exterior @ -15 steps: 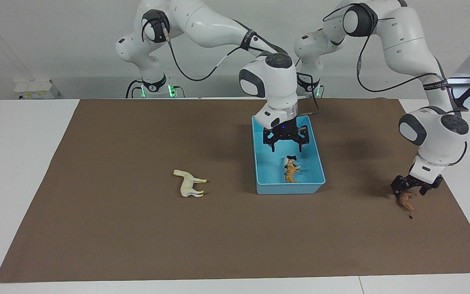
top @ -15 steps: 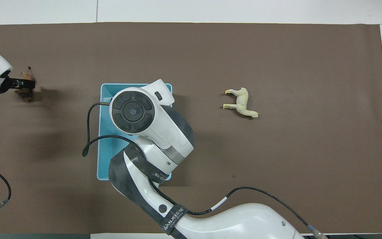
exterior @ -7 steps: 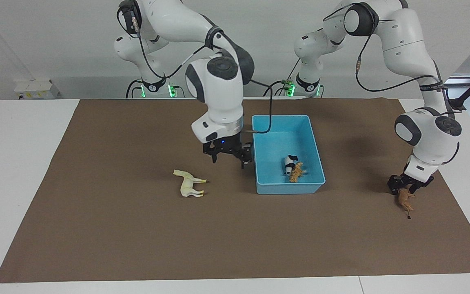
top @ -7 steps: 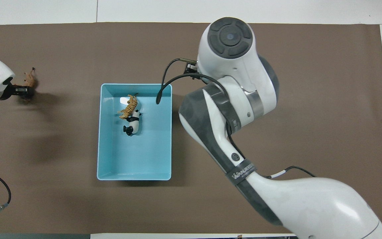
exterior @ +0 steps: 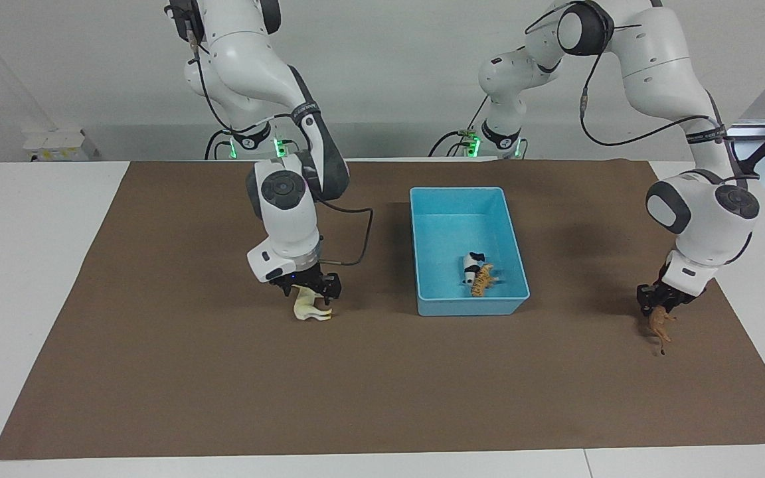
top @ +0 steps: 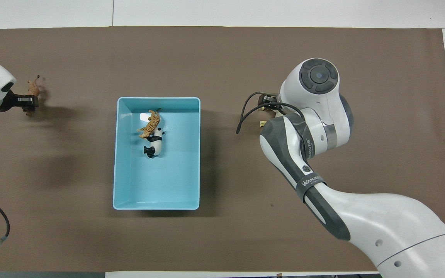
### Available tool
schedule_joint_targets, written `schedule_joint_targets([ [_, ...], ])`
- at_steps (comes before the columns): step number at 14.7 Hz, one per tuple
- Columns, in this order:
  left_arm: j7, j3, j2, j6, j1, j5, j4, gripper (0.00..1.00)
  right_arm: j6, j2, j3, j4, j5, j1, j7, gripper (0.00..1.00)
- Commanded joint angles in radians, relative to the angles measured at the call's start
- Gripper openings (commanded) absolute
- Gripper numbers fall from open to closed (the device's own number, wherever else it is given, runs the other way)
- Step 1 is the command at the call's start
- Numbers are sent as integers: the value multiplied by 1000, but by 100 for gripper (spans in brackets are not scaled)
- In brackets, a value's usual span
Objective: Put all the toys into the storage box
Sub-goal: 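Grasp the brown horse with the left gripper while the right gripper reaches, then carry the brown horse into the box and open the left gripper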
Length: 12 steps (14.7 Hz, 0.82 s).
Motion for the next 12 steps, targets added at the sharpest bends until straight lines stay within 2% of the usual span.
schedule_joint_targets([
  [1,-124,8,-93,-190,-82,-74,56,0,32,-45,8,-79,-23,-30,-67,100],
  [4,-392,9,-213,-353,-235,-109,48,0,75,-48,8,-107,-26,-30,-73,100],
  [7,-636,8,-282,-424,-393,-109,16,0,84,-55,9,-132,-28,-19,-122,100],
  [9,-768,6,-333,-400,-469,-114,-82,0,107,-59,9,-150,-28,-19,-142,100],
  [12,-897,6,-399,-216,-567,-116,-261,0,182,-63,9,-204,-28,-27,-179,100],
])
